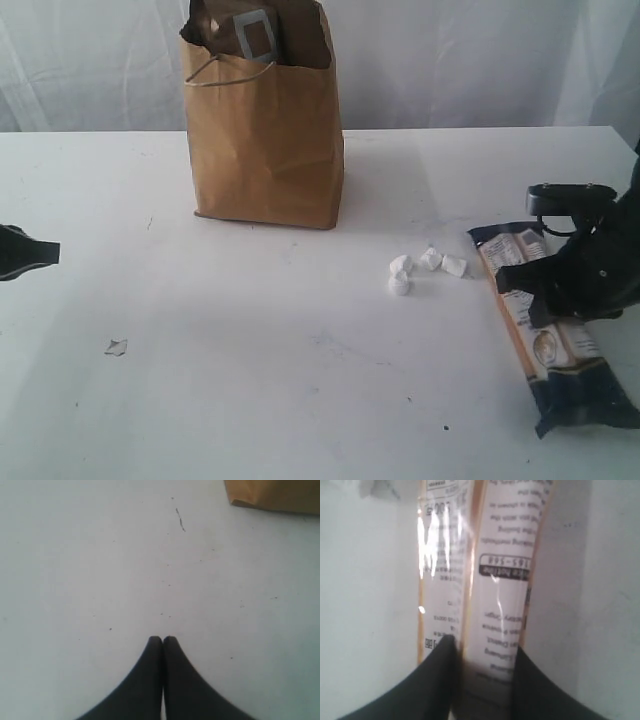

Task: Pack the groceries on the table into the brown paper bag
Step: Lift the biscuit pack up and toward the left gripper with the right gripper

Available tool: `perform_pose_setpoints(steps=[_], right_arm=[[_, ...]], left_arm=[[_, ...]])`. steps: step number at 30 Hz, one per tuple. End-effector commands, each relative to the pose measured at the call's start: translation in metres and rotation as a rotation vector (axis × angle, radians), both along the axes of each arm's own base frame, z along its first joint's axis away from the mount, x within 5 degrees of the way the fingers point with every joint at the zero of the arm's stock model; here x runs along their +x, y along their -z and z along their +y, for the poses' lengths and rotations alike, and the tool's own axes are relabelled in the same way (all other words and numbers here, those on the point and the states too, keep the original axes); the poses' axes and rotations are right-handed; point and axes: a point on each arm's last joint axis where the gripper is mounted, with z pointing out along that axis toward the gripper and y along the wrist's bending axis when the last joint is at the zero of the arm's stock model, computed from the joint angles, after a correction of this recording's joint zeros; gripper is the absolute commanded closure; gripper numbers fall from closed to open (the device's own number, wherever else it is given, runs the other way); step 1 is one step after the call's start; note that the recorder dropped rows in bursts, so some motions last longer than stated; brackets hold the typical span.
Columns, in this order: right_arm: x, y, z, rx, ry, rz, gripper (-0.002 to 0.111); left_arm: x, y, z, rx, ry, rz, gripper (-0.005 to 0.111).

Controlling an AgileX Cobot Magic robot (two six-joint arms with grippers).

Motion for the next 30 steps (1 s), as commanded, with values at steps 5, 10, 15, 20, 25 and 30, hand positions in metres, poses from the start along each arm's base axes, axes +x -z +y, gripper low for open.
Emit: perform_pose_setpoints(steps=[5, 10, 15, 20, 25, 30], right_arm=[[-0.010, -0.021, -0.025, 0.195, -0.152, 0.053, 0.108], [-0.013, -0.022, -0.038, 0.268, -0.124, 0.068, 0.108], [-0.014, -0.030, -0.047, 0.430, -0.112, 0.018, 0.108], [-0.018, -0.048, -0.076, 0.614, -0.030, -0.017, 0.108], [-0.009, -0.074, -0.095, 0.817, 0.071, -0.230, 0.108], [-0.005, -0.082, -0.095, 0.868, 0.105, -0.284, 0.108]], left_arm=[[-0.026, -0.010, 0.006, 0.089, -0.080, -0.012, 0.107], [-0.032, -0.012, 0.004, 0.087, -0.068, -0.021, 0.107], [-0.033, -0.015, 0.001, 0.072, -0.050, -0.034, 0.107], [-0.035, -0.022, 0.001, 0.083, -0.044, -0.060, 0.107], [-0.036, -0.025, 0.001, 0.085, -0.045, -0.071, 0.107], [-0.036, -0.025, 0.001, 0.089, -0.042, -0.071, 0.107]])
